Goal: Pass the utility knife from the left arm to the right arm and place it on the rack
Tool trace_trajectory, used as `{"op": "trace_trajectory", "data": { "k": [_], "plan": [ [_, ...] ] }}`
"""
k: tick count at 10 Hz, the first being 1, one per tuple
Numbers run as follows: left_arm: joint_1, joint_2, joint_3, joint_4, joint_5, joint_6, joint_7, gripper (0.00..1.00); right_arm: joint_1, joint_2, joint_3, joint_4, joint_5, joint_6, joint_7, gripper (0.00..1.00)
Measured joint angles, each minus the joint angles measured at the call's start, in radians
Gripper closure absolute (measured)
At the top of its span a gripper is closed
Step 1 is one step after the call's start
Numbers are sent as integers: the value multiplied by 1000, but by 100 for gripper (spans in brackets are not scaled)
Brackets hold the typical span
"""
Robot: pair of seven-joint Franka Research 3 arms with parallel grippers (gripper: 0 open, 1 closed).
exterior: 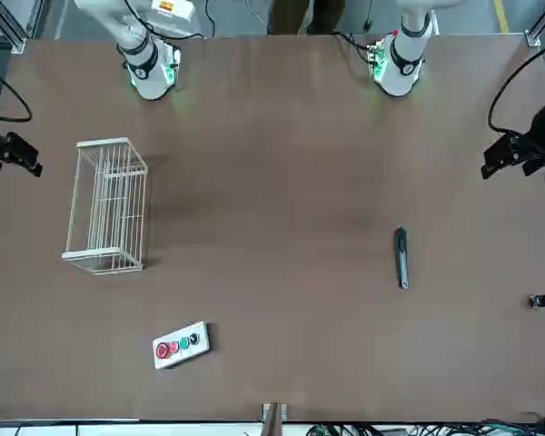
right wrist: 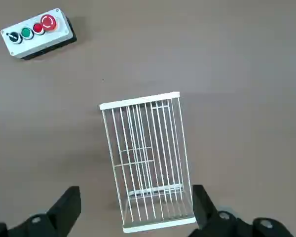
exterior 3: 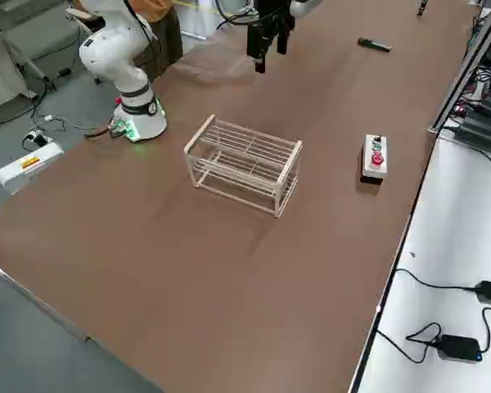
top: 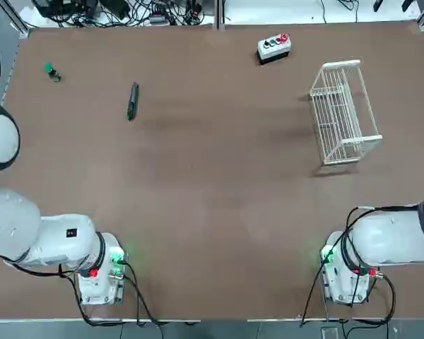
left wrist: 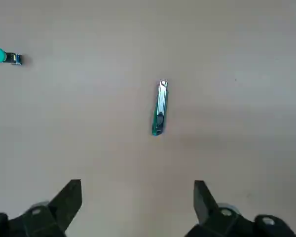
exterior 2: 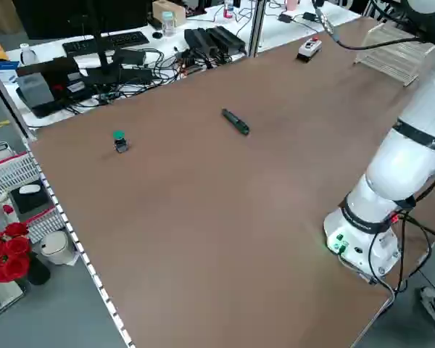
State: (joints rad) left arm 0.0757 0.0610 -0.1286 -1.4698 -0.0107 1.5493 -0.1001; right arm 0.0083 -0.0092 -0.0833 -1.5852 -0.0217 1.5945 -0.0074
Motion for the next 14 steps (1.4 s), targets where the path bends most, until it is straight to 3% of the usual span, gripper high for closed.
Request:
{"op": "trace_trajectory", "data": {
  "k": [5,9,12,14],
  "plan": [
    [-3,13,-14,-5,0,10,3,0,0,0,-1,1,0,2,0,0],
    [-5,156,-15,-19,5,113,0,0,-1,2,-2,1,0,2,0,0],
    [-3,250,-15,-48,36,260,-13,0,-1,3,-2,1,0,3,0,0],
    [-5,260,-17,-144,37,408,-61,0,-1,3,-1,1,0,3,0,0]
  ]
}}
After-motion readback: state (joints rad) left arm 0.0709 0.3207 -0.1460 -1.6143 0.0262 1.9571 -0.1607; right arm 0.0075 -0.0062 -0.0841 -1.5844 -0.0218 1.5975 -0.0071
